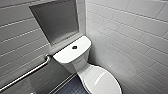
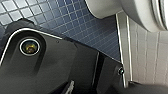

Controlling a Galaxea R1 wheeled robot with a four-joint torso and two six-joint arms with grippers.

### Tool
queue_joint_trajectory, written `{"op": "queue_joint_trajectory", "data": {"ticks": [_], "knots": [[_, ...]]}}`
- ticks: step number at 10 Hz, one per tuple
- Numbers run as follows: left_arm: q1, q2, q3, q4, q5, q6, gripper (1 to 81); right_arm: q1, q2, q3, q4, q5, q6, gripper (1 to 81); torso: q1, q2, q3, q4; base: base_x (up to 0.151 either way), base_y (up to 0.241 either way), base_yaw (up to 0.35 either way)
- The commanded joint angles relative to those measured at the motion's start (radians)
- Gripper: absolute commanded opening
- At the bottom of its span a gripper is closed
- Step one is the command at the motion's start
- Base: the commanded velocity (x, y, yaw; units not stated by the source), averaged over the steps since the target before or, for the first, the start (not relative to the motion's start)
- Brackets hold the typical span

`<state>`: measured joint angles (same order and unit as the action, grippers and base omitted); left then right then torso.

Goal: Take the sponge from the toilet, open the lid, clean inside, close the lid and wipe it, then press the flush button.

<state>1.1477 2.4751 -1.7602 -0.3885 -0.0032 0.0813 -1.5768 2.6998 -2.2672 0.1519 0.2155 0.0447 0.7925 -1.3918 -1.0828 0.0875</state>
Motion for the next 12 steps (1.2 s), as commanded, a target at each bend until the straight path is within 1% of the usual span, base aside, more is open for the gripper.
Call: {"op": "queue_joint_trajectory", "data": {"ticks": [1, 2, 3, 5, 6, 7, 9, 12], "knots": [[0.18, 0.013, -0.002, 0.341, 0.034, 0.017, 81.1, -0.052, -0.013, 0.052, -0.02, -0.091, -0.014, 1.0, 0.0, 0.0, 0.0, 0.0, 0.0, 0.0, 0.0], [0.214, 0.035, -0.021, 0.372, 0.034, 0.017, 81.1, -0.058, -0.042, 0.109, -0.031, -0.082, -0.012, 1.0, 0.0, 0.0, 0.0, 0.0, 0.0, 0.0, 0.0], [0.237, 0.051, -0.051, 0.378, 0.035, 0.017, 81.1, -0.058, -0.089, 0.191, -0.032, -0.076, -0.012, 1.0, 0.0, 0.0, 0.0, 0.0, 0.0, 0.0, 0.0], [0.269, 0.081, -0.088, 0.379, 0.046, 0.023, 81.1, -0.05, -0.193, 0.333, -0.031, -0.008, -0.009, 1.0, 0.0, 0.0, 0.0, 0.0, 0.0, 0.0, 0.0], [0.284, 0.087, -0.09, 0.379, 0.046, 0.041, 81.1, -0.033, -0.281, 0.448, -0.031, 0.013, -0.002, 1.0, 0.0, 0.0, 0.0, 0.0, 0.0, 0.0, 0.0], [0.297, 0.09, -0.091, 0.379, 0.046, 0.061, 81.1, -0.015, -0.343, 0.526, -0.031, 0.013, -0.002, 1.0, -0.001, 0.0, 0.001, 0.0, 0.0, 0.0, 0.0], [0.31, 0.102, -0.102, 0.379, 0.048, 0.109, 81.1, 0.065, -0.482, 0.687, -0.025, 0.015, -0.002, 1.0, -0.001, 0.0, 0.001, 0.0, 0.0, 0.0, 0.0], [0.323, 0.127, -0.147, 0.378, 0.046, 0.11, 81.1, 0.207, -0.614, 0.851, -0.014, -0.002, -0.002, 1.0, -0.001, 0.0, 0.001, 0.0, 0.0, 0.0, 0.0]]}}
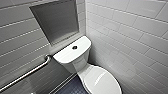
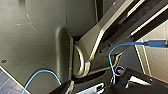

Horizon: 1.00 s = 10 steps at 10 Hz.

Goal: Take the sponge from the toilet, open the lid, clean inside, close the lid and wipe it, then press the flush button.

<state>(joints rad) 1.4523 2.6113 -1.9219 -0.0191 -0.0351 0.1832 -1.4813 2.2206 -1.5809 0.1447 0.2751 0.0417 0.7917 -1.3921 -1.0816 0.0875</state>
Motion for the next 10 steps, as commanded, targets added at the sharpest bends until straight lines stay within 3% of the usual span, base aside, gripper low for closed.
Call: {"op": "queue_joint_trajectory", "data": {"ticks": [1, 2, 3, 4, 5, 6, 8, 10], "knots": [[0.017, -0.005, 0.012, 0.008, 0.078, 0.009, 81.1, 0.155, -0.173, 0.208, -0.007, -0.071, 0.003, 1.0, 0.0, 0.0, 0.0, 0.0, 0.0, 0.0, 0.0], [0.018, 0.0, 0.012, 0.01, 0.078, 0.009, 81.1, 0.201, -0.204, 0.237, -0.007, -0.088, 0.003, 1.0, 0.0, 0.0, 0.0, 0.0, 0.0, 0.0, 0.0], [0.018, 0.003, 0.012, 0.01, 0.078, 0.009, 81.1, 0.239, -0.224, 0.248, -0.002, -0.1, 0.003, 1.0, 0.064, -0.1, 0.0, 0.0, 0.0, 0.0, 0.0], [0.017, 0.006, 0.012, 0.01, 0.078, 0.009, 81.1, 0.288, -0.241, 0.259, 0.015, -0.105, 0.006, 1.0, 0.066, -0.103, 0.0, 0.0, 0.0, 0.0, 0.0], [0.018, 0.011, 0.006, 0.01, 0.078, 0.009, 81.1, 0.334, -0.253, 0.272, 0.03, -0.125, 0.004, 1.0, 0.011, -0.019, -0.028, 0.0, 0.0, 0.0, 0.0], [0.017, 0.017, -0.003, 0.01, 0.078, 0.009, 81.1, 0.389, -0.258, 0.288, 0.041, -0.164, 0.006, 1.0, 0.025, -0.042, -0.002, 0.0, 0.0, 0.0, 0.0], [0.017, 0.032, -0.023, 0.008, 0.08, 0.007, 81.1, 0.481, -0.261, 0.292, 0.042, -0.218, 0.006, 1.0, 0.034, -0.059, -0.004, 0.0, 0.0, 0.0, 0.0], [0.017, 0.052, -0.049, 0.007, 0.092, 0.007, 81.1, 0.622, -0.258, 0.296, 0.074, -0.336, 0.012, 1.0, 0.034, -0.058, -0.004, 0.0, 0.0, 0.0, 0.0]]}}
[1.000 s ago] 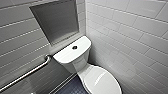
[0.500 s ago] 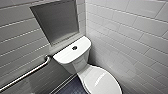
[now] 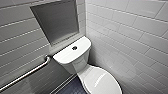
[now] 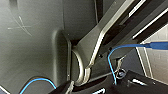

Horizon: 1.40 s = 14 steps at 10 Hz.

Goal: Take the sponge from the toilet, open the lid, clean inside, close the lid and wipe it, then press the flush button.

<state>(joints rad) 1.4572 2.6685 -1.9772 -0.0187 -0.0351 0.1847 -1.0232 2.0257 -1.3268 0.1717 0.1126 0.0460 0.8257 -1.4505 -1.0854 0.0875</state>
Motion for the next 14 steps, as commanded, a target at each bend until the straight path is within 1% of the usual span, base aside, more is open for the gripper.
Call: {"op": "queue_joint_trajectory", "data": {"ticks": [1, 2, 3, 4, 5, 6, 7, 8, 9, 11, 12, 13, 14], "knots": [[0.012, 0.002, -0.003, 0.006, 0.093, 0.006, 81.1, 0.214, -0.052, 0.032, 0.057, -0.202, 0.009, 1.0, 0.0, 0.0, 0.0, 0.0, 0.0, 0.0, 0.0], [0.012, 0.009, -0.015, 0.006, 0.093, 0.006, 81.1, 0.263, -0.025, 0.0, 0.069, -0.228, 0.009, 1.0, 0.0, 0.0, 0.0, 0.0, 0.0, 0.0, 0.0], [0.013, 0.019, -0.029, 0.005, 0.093, 0.006, 81.1, 0.303, -0.002, -0.029, 0.086, -0.232, 0.009, 1.0, 0.0, 0.0, 0.0, 0.0, 0.0, 0.0, 0.0], [0.013, 0.03, -0.042, 0.005, 0.093, 0.006, 81.1, 0.353, 0.018, -0.043, 0.112, -0.261, 0.014, 1.0, 0.0, 0.0, 0.0, 0.0, 0.0, 0.0, 0.0], [0.013, 0.039, -0.054, 0.006, 0.093, 0.006, 81.1, 0.398, 0.038, -0.05, 0.142, -0.267, 0.023, 1.0, 0.0, 0.0, 0.0, 0.0, 0.0, 0.0, 0.0], [0.013, 0.048, -0.063, 0.006, 0.093, 0.006, 81.1, 0.444, 0.068, -0.075, 0.195, -0.267, 0.047, 1.0, 0.0, 0.0, 0.0, 0.0, 0.0, 0.0, 0.0], [0.013, 0.056, -0.069, 0.006, 0.093, 0.006, 81.1, 0.491, 0.109, -0.107, 0.219, -0.275, 0.052, 1.0, 0.0, 0.0, 0.0, 0.0, 0.0, 0.0, 0.0], [0.013, 0.062, -0.071, 0.006, 0.093, 0.006, 81.1, 0.545, 0.165, -0.161, 0.233, -0.319, 0.061, 1.0, 0.0, 0.0, 0.0, 0.0, 0.0, 0.0, 0.0], [0.015, 0.064, -0.08, 0.006, 0.093, 0.006, 81.1, 0.582, 0.207, -0.202, 0.238, -0.341, 0.077, 1.0, 0.0, 0.0, -0.001, 0.0, 0.0, 0.0, 0.0], [0.016, 0.073, -0.101, 0.003, 0.093, 0.006, 81.1, 0.623, 0.306, -0.313, 0.236, -0.361, 0.115, 1.0, 0.0, 0.0, -0.001, 0.0, 0.0, 0.0, 0.0], [0.016, 0.081, -0.112, 0.002, 0.093, 0.006, 81.1, 0.64, 0.369, -0.388, 0.238, -0.384, 0.121, 1.0, 0.0, 0.0, -0.001, 0.0, 0.0, 0.0, 0.0], [0.016, 0.088, -0.124, -0.003, 0.093, 0.006, 81.1, 0.654, 0.429, -0.467, 0.236, -0.39, 0.121, 1.0, 0.0, 0.0, -0.031, 0.0, 0.0, 0.0, 0.0], [0.019, 0.096, -0.13, -0.003, 0.093, 0.006, 81.1, 0.659, 0.457, -0.504, 0.236, -0.39, 0.121, 1.0, 0.0, 0.0, -0.095, 0.0, 0.0, 0.0, 0.0]]}}
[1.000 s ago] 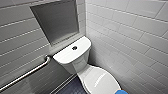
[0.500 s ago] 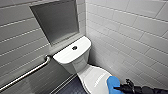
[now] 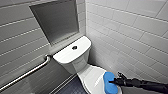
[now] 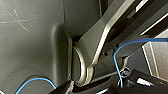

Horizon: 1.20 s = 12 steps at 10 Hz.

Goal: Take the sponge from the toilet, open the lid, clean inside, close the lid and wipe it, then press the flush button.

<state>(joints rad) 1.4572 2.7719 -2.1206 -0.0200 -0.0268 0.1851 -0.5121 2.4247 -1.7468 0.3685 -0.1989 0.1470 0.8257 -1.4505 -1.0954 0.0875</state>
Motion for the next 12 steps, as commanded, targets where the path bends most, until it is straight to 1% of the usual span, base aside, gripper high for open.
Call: {"op": "queue_joint_trajectory", "data": {"ticks": [1, 2, 3, 4, 5, 6, 9, 10, 11, 12], "knots": [[0.021, -0.003, 0.001, -0.001, 0.085, 0.005, 81.1, 0.167, 0.087, -0.115, 0.032, -0.079, 0.02, 1.0, 0.0, 0.0, -0.078, 0.0, 0.0, 0.0, 0.0], [0.021, 0.002, -0.005, -0.001, 0.085, 0.005, 81.1, 0.183, 0.107, -0.14, 0.032, -0.079, 0.02, 1.0, 0.0, 0.0, -0.017, 0.0, 0.0, 0.0, 0.0], [0.021, 0.003, -0.007, -0.001, 0.085, 0.005, 81.1, 0.198, 0.118, -0.16, 0.036, -0.077, 0.022, 1.0, 0.0, 0.0, -0.043, 0.0, 0.0, 0.0, 0.0], [0.022, 0.005, -0.007, -0.001, 0.085, 0.005, 81.1, 0.211, 0.136, -0.189, 0.04, -0.068, 0.022, 1.0, 0.001, 0.001, -0.055, 0.0, 0.0, 0.0, 0.0], [0.03, 0.005, -0.01, -0.001, 0.085, 0.005, 81.1, 0.215, 0.18, -0.244, 0.04, -0.06, 0.022, 1.0, 0.001, 0.001, -0.063, 0.0, 0.0, 0.0, 0.0], [0.035, 0.006, -0.021, -0.003, 0.085, 0.007, 81.1, 0.217, 0.221, -0.289, 0.035, -0.035, 0.022, 1.0, 0.001, 0.001, -0.063, 0.0, 0.0, 0.0, 0.0], [0.045, 0.012, -0.041, -0.005, 0.085, 0.005, 81.1, 0.218, 0.341, -0.503, 0.041, -0.024, 0.022, 1.0, 0.001, 0.001, -0.063, 0.0, 0.0, 0.0, 0.0], [0.047, 0.011, -0.041, -0.005, 0.085, 0.005, 81.1, 0.217, 0.366, -0.552, 0.049, -0.022, 0.031, 1.0, 0.001, 0.001, -0.063, 0.0, 0.0, 0.0, 0.0], [0.054, 0.009, -0.041, -0.005, 0.085, 0.005, 81.1, 0.212, 0.394, -0.609, 0.05, 0.008, 0.071, 1.0, 0.001, 0.001, -0.063, 0.0, 0.0, 0.0, 0.0], [0.059, 0.008, -0.041, -0.005, 0.085, 0.005, 81.1, 0.208, 0.406, -0.652, 0.052, 0.018, 0.078, 1.0, 0.001, 0.001, -0.063, 0.0, 0.0, 0.0, 0.0]]}}
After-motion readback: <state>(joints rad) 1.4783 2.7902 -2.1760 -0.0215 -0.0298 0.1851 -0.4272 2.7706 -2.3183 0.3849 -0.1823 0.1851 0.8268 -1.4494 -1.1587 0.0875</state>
